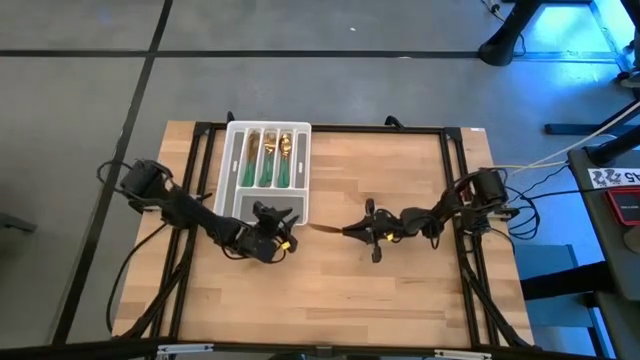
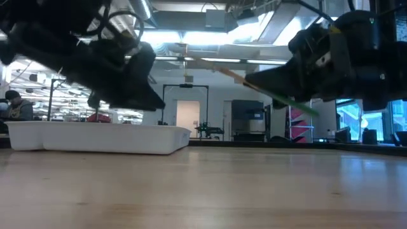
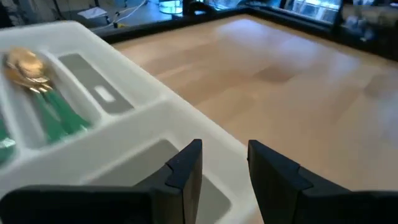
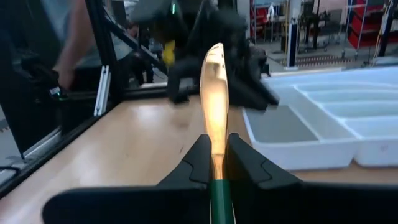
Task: Sort silverware
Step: Put the green knife into the white cutlery tray
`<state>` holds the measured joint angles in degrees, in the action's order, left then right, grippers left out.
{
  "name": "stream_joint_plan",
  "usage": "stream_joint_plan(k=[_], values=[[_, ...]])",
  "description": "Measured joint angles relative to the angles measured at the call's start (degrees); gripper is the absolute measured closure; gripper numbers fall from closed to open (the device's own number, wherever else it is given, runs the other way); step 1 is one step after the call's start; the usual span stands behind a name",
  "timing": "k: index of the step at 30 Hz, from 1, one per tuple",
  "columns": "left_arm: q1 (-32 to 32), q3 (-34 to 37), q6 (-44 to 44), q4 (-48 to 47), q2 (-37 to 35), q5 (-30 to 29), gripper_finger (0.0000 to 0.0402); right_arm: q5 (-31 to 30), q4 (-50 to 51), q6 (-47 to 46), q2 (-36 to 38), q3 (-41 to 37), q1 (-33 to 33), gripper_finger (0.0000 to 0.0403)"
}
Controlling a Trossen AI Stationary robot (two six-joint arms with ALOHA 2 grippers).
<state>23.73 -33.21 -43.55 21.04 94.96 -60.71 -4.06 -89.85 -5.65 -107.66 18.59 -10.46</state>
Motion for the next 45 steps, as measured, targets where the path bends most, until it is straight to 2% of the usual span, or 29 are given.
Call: stream_joint_plan(k=[3, 7, 10, 12, 17, 21, 26, 29, 33, 40, 45], values=[[1.1, 0.0, 2.7, 9.5, 5.2, 0.0, 0.0284, 0.0, 0.0, 0.1, 1.6, 0.0, 0.0, 0.0377], [1.5, -0.1, 12.5, 34.7, 14.8, 1.9, 0.0284, 0.0, -0.1, 0.9, 3.8, 0.5, 0.0, 0.0377], [0.4, -1.6, 22.4, 57.2, 22.3, 8.2, 0.0284, 0.4, -0.2, 1.6, 4.6, 1.8, 0.0, 0.0377], [-1.0, -3.2, 28.0, 68.7, 26.8, 14.4, 0.0284, 1.3, -0.2, 1.9, 4.8, 2.9, 0.0, 0.0376], [-5.0, -7.8, 29.1, 68.9, 28.7, 23.8, 0.0268, 1.6, -0.1, 3.8, 4.9, 4.3, 0.0, 0.0376], [-7.4, -9.8, 29.2, 69.0, 28.2, 28.9, 0.0216, 0.4, -0.1, 4.3, 4.9, 4.3, 0.0, 0.0376], [-9.0, -11.2, 30.5, 69.0, 27.8, 32.7, 0.0142, 0.2, -0.1, 4.5, 4.9, 4.3, 0.0, 0.0375], [-8.8, -11.4, 33.1, 68.9, 27.4, 32.9, 0.012, 0.1, -0.1, 4.5, 4.9, 4.2, 0.0, 0.0375], [-7.2, -11.4, 37.8, 69.0, 25.4, 32.6, 0.0121, 0.0, -0.1, 4.5, 4.9, 4.2, 0.0, 0.0375], [-3.7, -10.1, 46.1, 69.0, 21.2, 21.1, 0.0144, 0.0, -0.1, 4.7, 4.9, 4.2, 0.0, 0.0375], [-3.5, -9.4, 45.1, 68.9, 19.9, 19.4, 0.0155, 0.0, -0.1, 4.7, 4.9, 4.2, 0.0, 0.0375]])
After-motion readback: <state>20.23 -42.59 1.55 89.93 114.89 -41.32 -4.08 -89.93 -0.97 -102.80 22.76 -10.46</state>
